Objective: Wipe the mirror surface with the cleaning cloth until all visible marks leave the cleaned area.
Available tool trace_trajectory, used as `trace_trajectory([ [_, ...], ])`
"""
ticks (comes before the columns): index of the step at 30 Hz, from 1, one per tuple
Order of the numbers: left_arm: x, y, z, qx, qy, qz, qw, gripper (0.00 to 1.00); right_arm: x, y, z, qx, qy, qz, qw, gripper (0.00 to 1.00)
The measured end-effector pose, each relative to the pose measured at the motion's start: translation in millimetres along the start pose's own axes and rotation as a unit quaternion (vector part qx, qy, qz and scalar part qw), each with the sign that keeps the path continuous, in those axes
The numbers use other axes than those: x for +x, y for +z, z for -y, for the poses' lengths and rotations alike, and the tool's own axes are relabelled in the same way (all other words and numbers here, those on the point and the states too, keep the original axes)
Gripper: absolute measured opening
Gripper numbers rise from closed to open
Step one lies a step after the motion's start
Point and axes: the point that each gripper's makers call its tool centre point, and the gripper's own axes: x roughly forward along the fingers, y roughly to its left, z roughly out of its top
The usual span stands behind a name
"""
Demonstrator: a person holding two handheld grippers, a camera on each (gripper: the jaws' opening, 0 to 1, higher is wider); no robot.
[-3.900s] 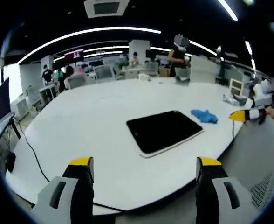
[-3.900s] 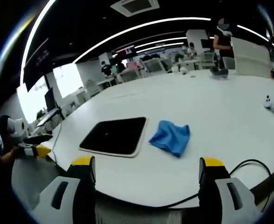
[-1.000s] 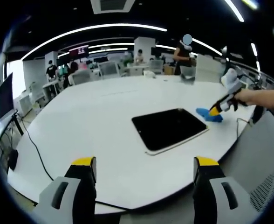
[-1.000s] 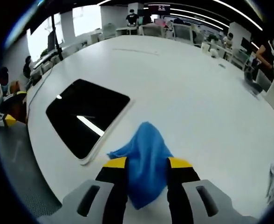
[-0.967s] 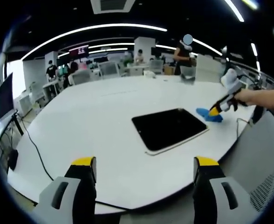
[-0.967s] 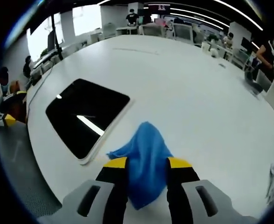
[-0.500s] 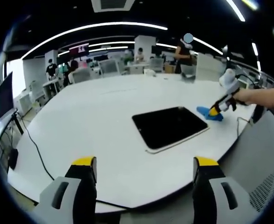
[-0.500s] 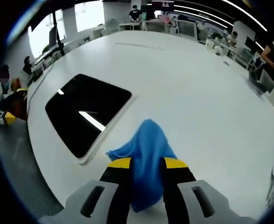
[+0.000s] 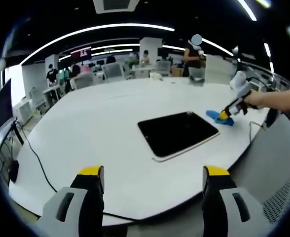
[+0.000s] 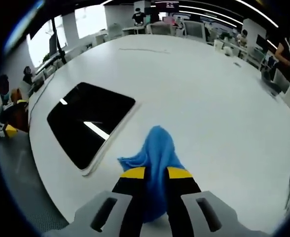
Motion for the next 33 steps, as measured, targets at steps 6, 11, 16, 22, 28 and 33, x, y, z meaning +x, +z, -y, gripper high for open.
trace_trajectory([
  [6,-1.0,-0.7,1.2,0.006,-0.004,-0.001,1.0,0.71,1.5,1.7,-2.6,-0.011,-0.008,-0.007,0.9999,0.06],
  [11,-1.5,1.1,2.3,0.006,-0.008,0.004,0.9999,0.64,0.9,1.2,-2.4,-0.005,-0.015,-0.006,0.9999,0.06],
  [16,-2.0,2.2,2.0,0.004,-0.008,0.008,0.9999,0.62,0.3,0.8,-3.0,0.001,-0.018,-0.003,0.9998,0.06],
  [22,-2.9,4.7,0.7,0.002,-0.004,0.016,0.9999,0.59,0.1,0.6,-3.5,0.003,-0.019,-0.005,0.9998,0.06],
  [28,-3.1,4.6,0.4,0.0,-0.003,0.017,0.9999,0.59,-0.2,0.3,-3.8,0.006,-0.019,-0.007,0.9998,0.06],
  [33,-3.0,4.0,0.7,0.0,-0.004,0.015,0.9999,0.59,-0.2,0.3,-3.7,0.003,-0.022,-0.007,0.9997,0.06],
])
